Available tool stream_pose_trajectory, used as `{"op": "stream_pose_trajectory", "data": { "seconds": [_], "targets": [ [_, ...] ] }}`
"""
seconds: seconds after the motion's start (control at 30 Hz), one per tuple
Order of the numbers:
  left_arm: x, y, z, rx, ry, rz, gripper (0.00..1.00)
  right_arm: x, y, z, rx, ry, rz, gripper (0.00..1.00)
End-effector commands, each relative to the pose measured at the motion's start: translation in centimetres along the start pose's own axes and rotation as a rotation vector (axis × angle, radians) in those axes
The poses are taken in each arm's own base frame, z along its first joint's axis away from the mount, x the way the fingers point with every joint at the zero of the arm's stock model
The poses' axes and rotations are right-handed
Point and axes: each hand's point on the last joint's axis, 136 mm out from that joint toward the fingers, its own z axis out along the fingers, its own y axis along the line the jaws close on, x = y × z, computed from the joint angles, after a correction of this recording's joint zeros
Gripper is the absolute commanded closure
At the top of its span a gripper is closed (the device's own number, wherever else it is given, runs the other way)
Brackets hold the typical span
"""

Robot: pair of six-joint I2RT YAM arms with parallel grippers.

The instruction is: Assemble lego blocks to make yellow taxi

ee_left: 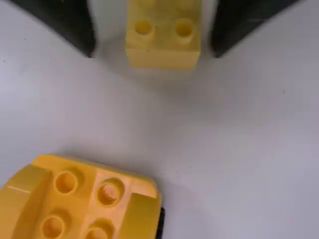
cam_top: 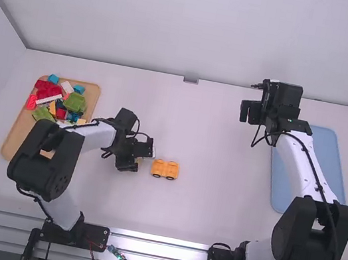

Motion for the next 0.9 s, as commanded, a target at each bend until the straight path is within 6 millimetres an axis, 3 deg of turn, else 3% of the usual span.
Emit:
{"op": "stream_pose_trajectory", "data": {
  "seconds": [0.0, 0.23, 0.47, 0.57, 0.87],
  "targets": [
    [-0.7, -0.3, -0.6, 0.007, -0.03, 0.002, 0.01, -1.9, 0.0, -1.6, 0.005, -0.057, -0.006, 0.01],
    [-2.0, 0.3, -3.3, 0.048, -0.008, -0.017, 0.01, -2.1, 0.0, -1.6, 0.006, -0.064, -0.008, 0.01],
    [-4.9, 3.2, -9.1, 0.012, 0.011, -0.026, 0.01, -1.9, 0.0, -1.6, 0.006, -0.054, -0.006, 0.0],
    [-5.6, 4.3, -10.6, -0.023, 0.017, -0.048, 0.01, -1.5, 0.0, -1.5, 0.004, -0.041, -0.004, 0.01],
    [-4.1, 9.6, -13.4, -0.282, 0.169, -0.08, 0.01, -1.3, -0.1, -1.5, 0.014, -0.03, -0.074, 0.01]
  ]
}}
